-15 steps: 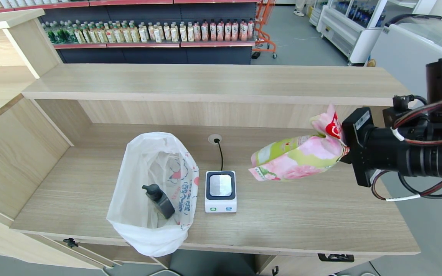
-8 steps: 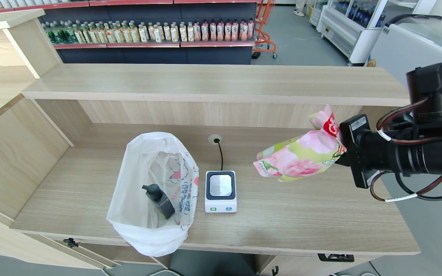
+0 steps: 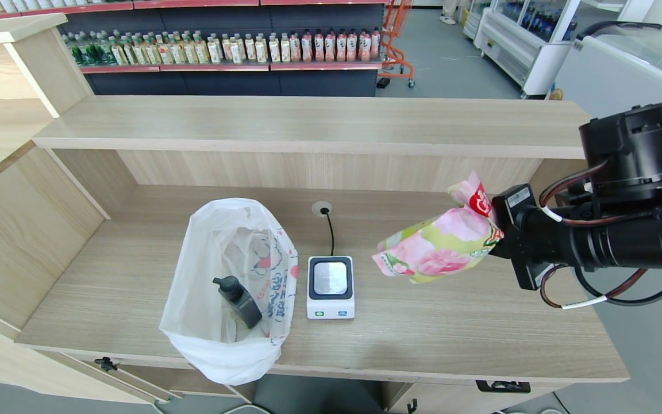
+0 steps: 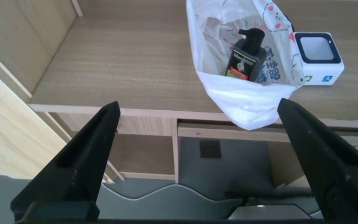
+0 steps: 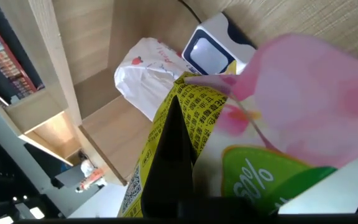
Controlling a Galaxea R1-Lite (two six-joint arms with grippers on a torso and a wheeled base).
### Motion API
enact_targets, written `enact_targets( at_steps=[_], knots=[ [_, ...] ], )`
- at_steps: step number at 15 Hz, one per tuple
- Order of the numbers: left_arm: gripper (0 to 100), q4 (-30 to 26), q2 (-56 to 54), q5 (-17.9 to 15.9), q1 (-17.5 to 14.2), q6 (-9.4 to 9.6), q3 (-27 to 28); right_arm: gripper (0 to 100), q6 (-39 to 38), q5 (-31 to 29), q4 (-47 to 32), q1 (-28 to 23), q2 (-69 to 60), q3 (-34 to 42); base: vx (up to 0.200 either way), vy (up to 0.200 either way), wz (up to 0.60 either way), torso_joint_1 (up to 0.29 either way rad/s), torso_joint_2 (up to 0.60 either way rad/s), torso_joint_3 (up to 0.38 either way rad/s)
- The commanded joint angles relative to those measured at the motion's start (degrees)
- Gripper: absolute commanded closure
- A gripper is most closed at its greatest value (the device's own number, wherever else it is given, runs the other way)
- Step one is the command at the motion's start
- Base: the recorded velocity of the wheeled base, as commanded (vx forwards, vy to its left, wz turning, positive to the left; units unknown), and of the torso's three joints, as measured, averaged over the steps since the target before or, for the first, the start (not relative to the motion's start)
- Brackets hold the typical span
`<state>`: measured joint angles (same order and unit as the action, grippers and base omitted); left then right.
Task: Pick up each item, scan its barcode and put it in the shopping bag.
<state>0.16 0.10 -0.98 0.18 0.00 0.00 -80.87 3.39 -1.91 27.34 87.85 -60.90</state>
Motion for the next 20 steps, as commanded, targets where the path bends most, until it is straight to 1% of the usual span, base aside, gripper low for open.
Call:
enact_targets(
  at_steps=[1, 3, 6, 8, 11, 13, 15, 18, 20],
  knots=[
    [0, 0.0, 0.0, 0.0, 0.0, 0.0, 0.0, 100, 0.0, 0.1, 0.0, 0.2, 0.6, 0.1, 0.0, 0.0, 0.0, 0.0, 0.0, 0.0],
    [0, 0.0, 0.0, 0.0, 0.0, -0.09, 0.0, 100, 0.0, 0.1, 0.0, 0.2, 0.6, 0.1, 0.0, 0.0, 0.0, 0.0, 0.0, 0.0],
    [0, 0.0, 0.0, 0.0, 0.0, -0.09, 0.0, 100, -0.3, 0.2, 0.2, 0.2, 0.8, -0.3, 0.0, 0.2, 0.0, -0.001, 0.0, 0.004],
    [0, 0.0, 0.0, 0.0, 0.0, -0.09, 0.0, 100, -3.3, 0.2, 0.7, 0.4, 1.3, -0.6, 0.0, 0.2, 0.0, 0.005, 0.0, 0.002],
    [0, 0.0, 0.0, 0.0, 0.0, -0.09, 0.0, 100, -4.6, 0.2, 0.9, 0.7, 2.5, -1.1, 0.0, 0.2, 0.0, 0.011, 0.01, 0.001],
    [0, 0.0, 0.0, 0.0, 0.0, 0.0, 0.0, 100, -7.7, 0.0, 0.9, 0.1, 6.8, -3.9, 0.0, 0.0, 0.0, 0.0, 0.0, 0.0],
    [0, 0.0, 0.0, 0.0, 0.0, 0.0, 0.0, 100, -9.0, 0.0, 0.7, -0.8, 10.7, -5.9, 0.0, 0.0, 0.0, 0.0, 0.0, 0.0],
    [0, 0.0, 0.0, 0.0, 0.0, 0.0, 0.0, 100, -12.6, 0.1, 0.2, -0.9, 17.5, -9.0, 0.0, 0.0, 0.0, 0.0, 0.0, 0.0],
    [0, 0.0, 0.0, 0.0, 0.0, 0.0, 0.0, 100, -15.5, 0.1, -1.8, -0.6, 19.8, -9.5, 0.0, 0.0, 0.0, 0.0, 0.0, 0.0]
  ],
)
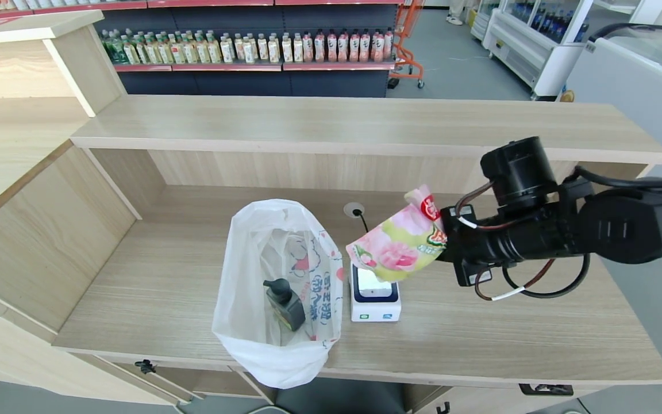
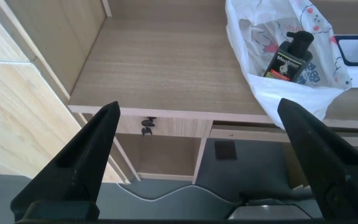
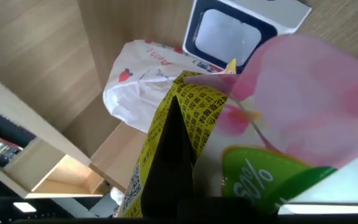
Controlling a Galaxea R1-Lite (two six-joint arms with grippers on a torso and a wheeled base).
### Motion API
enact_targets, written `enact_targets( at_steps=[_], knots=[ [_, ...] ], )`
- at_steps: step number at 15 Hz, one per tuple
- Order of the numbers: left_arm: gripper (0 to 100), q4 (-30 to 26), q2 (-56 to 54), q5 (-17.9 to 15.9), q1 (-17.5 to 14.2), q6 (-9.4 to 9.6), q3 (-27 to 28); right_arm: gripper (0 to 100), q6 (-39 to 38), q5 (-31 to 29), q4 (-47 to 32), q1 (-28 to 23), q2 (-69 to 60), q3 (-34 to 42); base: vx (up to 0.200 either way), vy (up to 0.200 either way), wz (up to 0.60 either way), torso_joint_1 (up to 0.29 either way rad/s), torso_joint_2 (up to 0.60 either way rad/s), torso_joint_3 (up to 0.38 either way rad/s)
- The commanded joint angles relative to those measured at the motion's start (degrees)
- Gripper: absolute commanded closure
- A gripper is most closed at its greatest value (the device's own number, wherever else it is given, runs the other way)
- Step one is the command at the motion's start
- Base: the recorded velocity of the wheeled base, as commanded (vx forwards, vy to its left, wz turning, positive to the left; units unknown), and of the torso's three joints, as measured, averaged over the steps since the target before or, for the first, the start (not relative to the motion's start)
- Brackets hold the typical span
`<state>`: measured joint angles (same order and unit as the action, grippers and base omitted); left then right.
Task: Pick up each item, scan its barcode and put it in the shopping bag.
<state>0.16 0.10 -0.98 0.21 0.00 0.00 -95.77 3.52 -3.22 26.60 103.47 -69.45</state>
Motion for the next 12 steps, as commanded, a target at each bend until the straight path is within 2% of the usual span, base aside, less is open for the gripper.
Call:
enact_targets(
  at_steps=[1, 4, 12],
  knots=[
    [0, 0.0, 0.0, 0.0, 0.0, 0.0, 0.0, 100, -1.5, 0.0, -1.1, 0.2, 4.7, -1.1, 0.0, 0.0, 0.0, 0.0, 0.0, 0.0],
    [0, 0.0, 0.0, 0.0, 0.0, 0.0, 0.0, 100, -4.8, 0.1, -2.5, 0.0, 6.7, -1.2, 0.0, 0.0, 0.0, 0.0, 0.0, 0.0],
    [0, 0.0, 0.0, 0.0, 0.0, 0.09, 0.0, 100, -4.9, 3.5, -1.1, 1.2, 8.7, -3.2, 0.0, 0.0, 0.0, 0.0, 0.0, 0.0]
  ],
)
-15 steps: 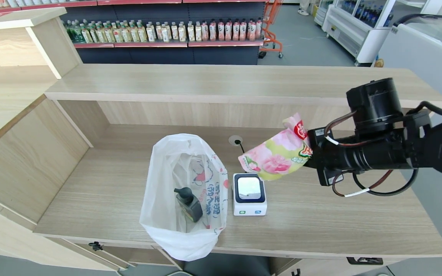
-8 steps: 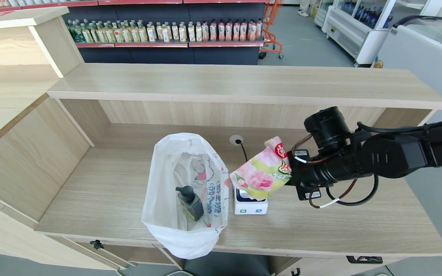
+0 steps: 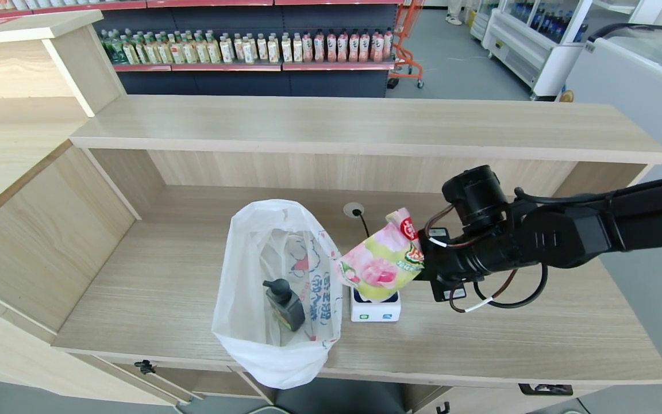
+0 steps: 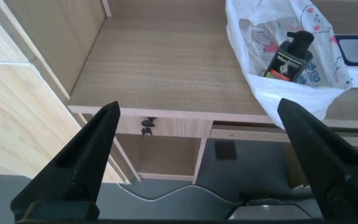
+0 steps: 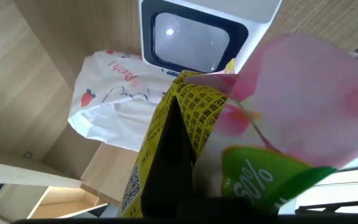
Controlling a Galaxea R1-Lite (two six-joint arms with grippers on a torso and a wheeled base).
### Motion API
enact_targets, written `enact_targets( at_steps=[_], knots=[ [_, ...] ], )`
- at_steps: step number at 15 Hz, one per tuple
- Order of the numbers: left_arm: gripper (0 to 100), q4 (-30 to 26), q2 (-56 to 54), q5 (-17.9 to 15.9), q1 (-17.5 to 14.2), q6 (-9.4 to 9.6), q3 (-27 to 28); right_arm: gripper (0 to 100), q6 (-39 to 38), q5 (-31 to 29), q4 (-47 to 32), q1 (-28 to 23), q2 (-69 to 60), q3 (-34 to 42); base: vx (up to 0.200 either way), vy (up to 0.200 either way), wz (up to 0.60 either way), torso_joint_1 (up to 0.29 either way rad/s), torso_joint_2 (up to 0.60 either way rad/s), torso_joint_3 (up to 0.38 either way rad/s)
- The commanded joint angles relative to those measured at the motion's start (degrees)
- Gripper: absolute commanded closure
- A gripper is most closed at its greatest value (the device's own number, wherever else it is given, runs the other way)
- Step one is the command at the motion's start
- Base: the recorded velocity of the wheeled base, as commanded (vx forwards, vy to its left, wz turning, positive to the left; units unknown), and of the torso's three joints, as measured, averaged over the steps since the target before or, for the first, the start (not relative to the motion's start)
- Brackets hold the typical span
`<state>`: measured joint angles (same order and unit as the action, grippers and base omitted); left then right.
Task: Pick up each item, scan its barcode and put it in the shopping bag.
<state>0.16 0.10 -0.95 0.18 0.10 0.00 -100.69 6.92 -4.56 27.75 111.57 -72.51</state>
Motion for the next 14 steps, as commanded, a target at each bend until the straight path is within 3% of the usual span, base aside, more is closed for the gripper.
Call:
enact_targets(
  at_steps=[1, 4, 14],
  knots=[
    [0, 0.0, 0.0, 0.0, 0.0, -0.01, 0.0, 100, 0.1, 0.2, 1.7, 0.0, 1.8, -0.4, 0.0, 0.0, 0.0, 0.0, 0.0, 0.0],
    [0, 0.0, 0.0, 0.0, 0.0, 0.25, 0.0, 100, 0.1, 0.3, 6.2, 0.6, 4.8, -1.1, 0.0, 0.0, 0.0, 0.0, 0.0, 0.0],
    [0, 0.0, 0.0, 0.0, 0.0, 0.25, 0.0, 100, 0.1, 0.6, 6.3, 1.1, 7.9, -3.2, 0.0, 0.0, 0.0, 0.0, 0.0, 0.0]
  ],
)
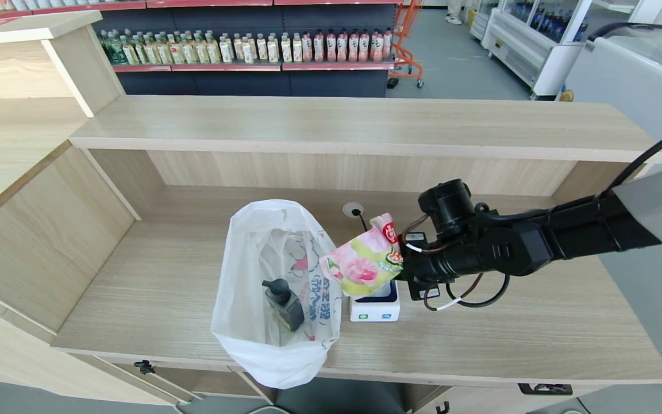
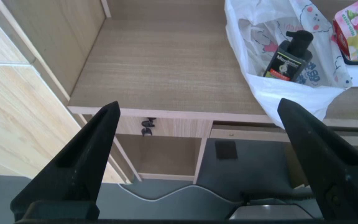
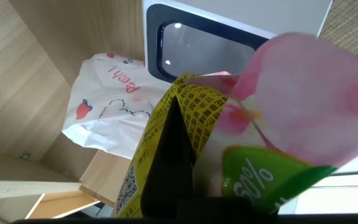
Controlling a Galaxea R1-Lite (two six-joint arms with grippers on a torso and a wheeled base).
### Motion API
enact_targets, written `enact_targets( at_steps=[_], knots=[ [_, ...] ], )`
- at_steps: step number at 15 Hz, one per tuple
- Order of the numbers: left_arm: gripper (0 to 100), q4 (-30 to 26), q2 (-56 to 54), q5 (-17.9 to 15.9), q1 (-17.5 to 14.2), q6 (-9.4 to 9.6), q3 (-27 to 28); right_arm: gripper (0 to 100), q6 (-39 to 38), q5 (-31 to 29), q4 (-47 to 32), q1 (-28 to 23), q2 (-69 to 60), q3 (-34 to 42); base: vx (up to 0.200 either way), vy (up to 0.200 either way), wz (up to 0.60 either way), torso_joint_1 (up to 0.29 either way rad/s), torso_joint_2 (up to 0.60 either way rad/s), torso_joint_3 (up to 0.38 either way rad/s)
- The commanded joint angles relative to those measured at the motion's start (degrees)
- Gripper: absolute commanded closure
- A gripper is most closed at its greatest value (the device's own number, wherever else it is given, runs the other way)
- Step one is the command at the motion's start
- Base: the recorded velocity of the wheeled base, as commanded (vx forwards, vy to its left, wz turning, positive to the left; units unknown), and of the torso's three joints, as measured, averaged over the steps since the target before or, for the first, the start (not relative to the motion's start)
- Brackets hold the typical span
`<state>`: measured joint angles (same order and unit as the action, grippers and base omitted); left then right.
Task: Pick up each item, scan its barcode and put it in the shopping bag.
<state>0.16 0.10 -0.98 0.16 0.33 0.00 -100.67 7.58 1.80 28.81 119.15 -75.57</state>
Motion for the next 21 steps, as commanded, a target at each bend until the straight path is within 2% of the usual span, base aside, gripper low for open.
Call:
enact_targets(
  at_steps=[1, 21],
  knots=[
    [0, 0.0, 0.0, 0.0, 0.0, 0.02, 0.0, 100, 0.0, -0.1, -0.1, 0.0, -0.1, -0.1, 0.0, 0.0, 0.0, 0.0, 0.0, 0.0],
    [0, 0.0, 0.0, 0.0, 0.0, 0.02, 0.0, 100, 0.1, -0.4, -2.7, -0.1, -3.0, 0.2, 0.0, 0.0, 0.0, 0.0, 0.0, 0.0]
  ],
)
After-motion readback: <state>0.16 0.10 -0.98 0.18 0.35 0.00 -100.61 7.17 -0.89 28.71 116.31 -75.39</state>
